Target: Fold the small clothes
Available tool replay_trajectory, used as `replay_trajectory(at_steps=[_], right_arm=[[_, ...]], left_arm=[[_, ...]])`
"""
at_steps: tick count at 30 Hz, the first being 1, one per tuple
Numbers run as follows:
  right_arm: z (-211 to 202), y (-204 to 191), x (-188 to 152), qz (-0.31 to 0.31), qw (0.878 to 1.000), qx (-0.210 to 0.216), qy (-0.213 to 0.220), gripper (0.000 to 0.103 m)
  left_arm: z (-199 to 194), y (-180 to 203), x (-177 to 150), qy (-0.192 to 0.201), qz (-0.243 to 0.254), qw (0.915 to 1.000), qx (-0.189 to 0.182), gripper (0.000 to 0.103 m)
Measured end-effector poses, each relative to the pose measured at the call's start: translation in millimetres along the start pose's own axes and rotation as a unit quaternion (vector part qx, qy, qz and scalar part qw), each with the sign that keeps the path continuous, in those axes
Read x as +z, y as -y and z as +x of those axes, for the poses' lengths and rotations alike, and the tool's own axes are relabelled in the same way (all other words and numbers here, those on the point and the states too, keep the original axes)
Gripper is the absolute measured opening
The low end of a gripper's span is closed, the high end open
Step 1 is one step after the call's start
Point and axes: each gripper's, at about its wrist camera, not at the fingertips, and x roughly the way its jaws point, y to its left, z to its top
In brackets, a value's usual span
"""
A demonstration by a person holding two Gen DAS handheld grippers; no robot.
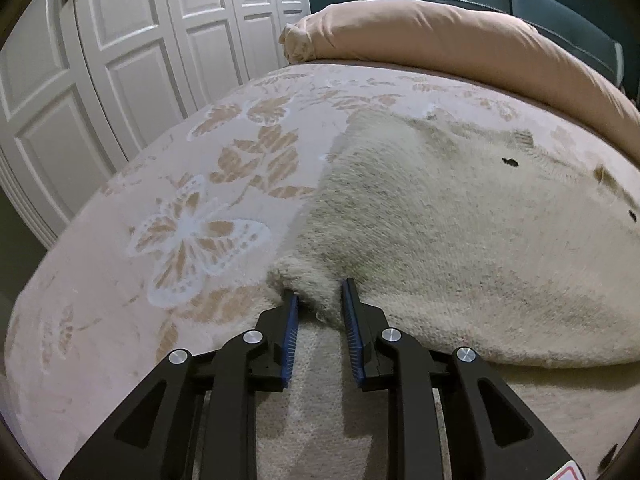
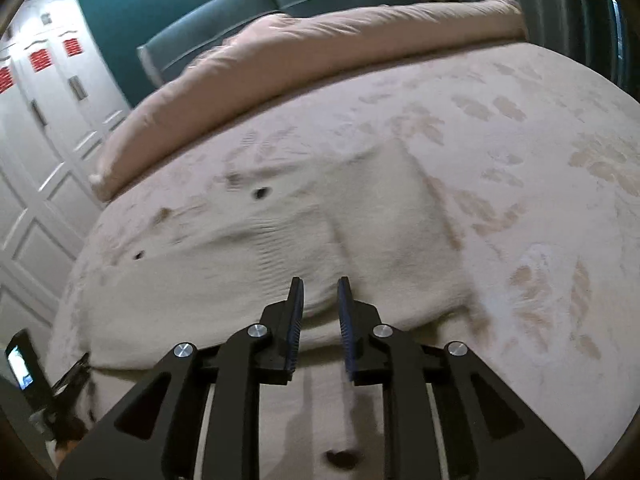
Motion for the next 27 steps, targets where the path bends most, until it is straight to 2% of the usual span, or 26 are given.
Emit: replay_trajectory(at_steps=[3, 5, 8, 12, 23, 27], right_arm=[[17.6, -24.1, -5.7, -0.067, 0.997, -0.020, -0.022, 0.016], [37.7, -24.3, -14.3, -0.076, 0.995, -0.037, -0.048, 0.013], [45.9, -18.4, -21.5, -0.079, 0.996, -0.037, -0.035, 0.012], [49.5, -28.9, -30.7, -0.112, 0.991, -0.067, -0.022, 0.013], [57.0, -28.9, -31.1, -0.113, 0.991, -0.069, -0.017, 0.013], [51.2, -25.7, -26.2, -0.102, 0.993, -0.056, -0.021, 0.014]], left_arm=[[0.0, 0.7, -0.1, 0.000, 0.000, 1.0000, 0.000, 0.021], [-0.5, 1.1, -0.3, 0.000, -0.001, 1.0000, -0.001, 0.021], [-0.2, 1.1, -0.5, 0.002, 0.001, 1.0000, 0.002, 0.021], [-0.5, 2.3, -1.9, 0.006, 0.003, 1.0000, 0.006, 0.021], [-0.1, 9.0, -4.2, 0.010, 0.012, 0.9997, 0.018, 0.021], [-0.7, 9.7, -1.4, 0.004, 0.013, 0.9997, 0.018, 0.021]])
